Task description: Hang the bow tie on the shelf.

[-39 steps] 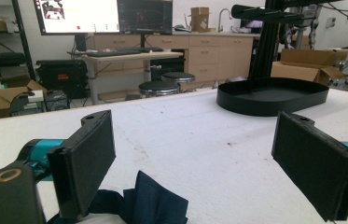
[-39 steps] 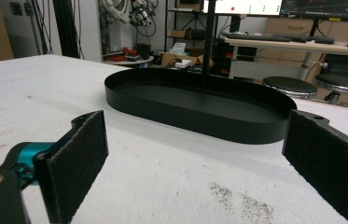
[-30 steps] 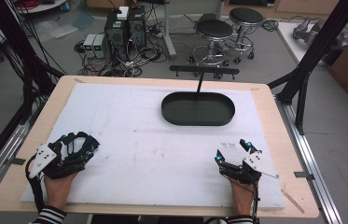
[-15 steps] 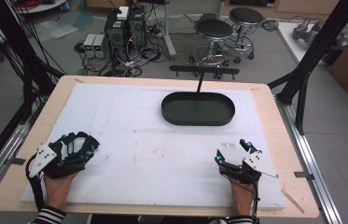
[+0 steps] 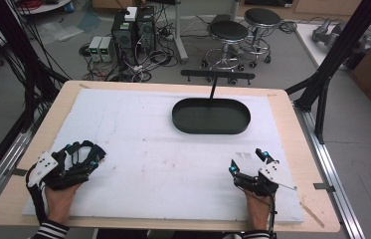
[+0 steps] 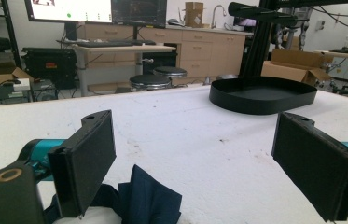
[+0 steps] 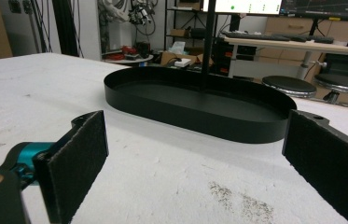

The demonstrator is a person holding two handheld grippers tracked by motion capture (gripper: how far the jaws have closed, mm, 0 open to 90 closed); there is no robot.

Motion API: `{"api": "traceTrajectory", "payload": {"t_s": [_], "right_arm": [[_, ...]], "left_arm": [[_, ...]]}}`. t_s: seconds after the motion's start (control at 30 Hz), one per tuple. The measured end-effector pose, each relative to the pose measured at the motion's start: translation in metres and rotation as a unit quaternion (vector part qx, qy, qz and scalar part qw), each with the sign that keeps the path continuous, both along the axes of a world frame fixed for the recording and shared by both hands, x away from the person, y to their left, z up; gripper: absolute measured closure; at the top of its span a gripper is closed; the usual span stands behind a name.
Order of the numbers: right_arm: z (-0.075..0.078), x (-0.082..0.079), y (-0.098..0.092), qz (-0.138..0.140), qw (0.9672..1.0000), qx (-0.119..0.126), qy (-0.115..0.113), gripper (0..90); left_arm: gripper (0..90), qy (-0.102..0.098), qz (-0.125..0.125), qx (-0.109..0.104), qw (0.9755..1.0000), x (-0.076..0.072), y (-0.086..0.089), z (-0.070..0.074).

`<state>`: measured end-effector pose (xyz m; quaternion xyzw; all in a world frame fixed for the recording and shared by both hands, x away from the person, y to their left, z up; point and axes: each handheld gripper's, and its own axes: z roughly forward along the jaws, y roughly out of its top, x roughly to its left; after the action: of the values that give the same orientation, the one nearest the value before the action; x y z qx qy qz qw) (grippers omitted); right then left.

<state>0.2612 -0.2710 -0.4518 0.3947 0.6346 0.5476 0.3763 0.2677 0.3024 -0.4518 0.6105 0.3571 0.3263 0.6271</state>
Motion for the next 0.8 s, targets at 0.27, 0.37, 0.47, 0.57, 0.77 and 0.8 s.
{"api": "traceTrajectory", "payload": {"t_s": [0.27, 0.37, 0.47, 0.57, 0.77, 0.8], "right_arm": [[0.0, 0.0, 0.0, 0.0, 1.0, 0.001, 0.001, 5.9], [0.0, 0.0, 0.0, 0.001, 1.0, 0.004, 0.004, 5.9], [0.0, 0.0, 0.0, 0.001, 1.0, 0.004, 0.005, 5.9], [0.0, 0.0, 0.0, 0.001, 1.0, 0.004, 0.006, 5.9], [0.0, 0.0, -0.001, 0.002, 1.0, 0.006, 0.007, 5.9], [0.0, 0.0, -0.001, 0.003, 1.0, 0.006, 0.007, 5.9]], "left_arm": [[13.8, 0.003, 0.01, 0.01, 0.9999, -0.004, 0.006, 0.006], [13.8, 0.009, 0.021, 0.02, 0.9995, -0.008, 0.008, 0.013], [14.1, 0.009, 0.019, 0.023, 0.9995, -0.01, 0.009, 0.017], [14.3, 0.021, 0.022, 0.039, 0.9988, -0.011, 0.01, 0.02], [14.1, 0.043, 0.011, 0.055, 0.9975, -0.011, 0.016, 0.023], [13.9, 0.047, 0.008, 0.056, 0.9973, -0.01, 0.018, 0.024]]}}
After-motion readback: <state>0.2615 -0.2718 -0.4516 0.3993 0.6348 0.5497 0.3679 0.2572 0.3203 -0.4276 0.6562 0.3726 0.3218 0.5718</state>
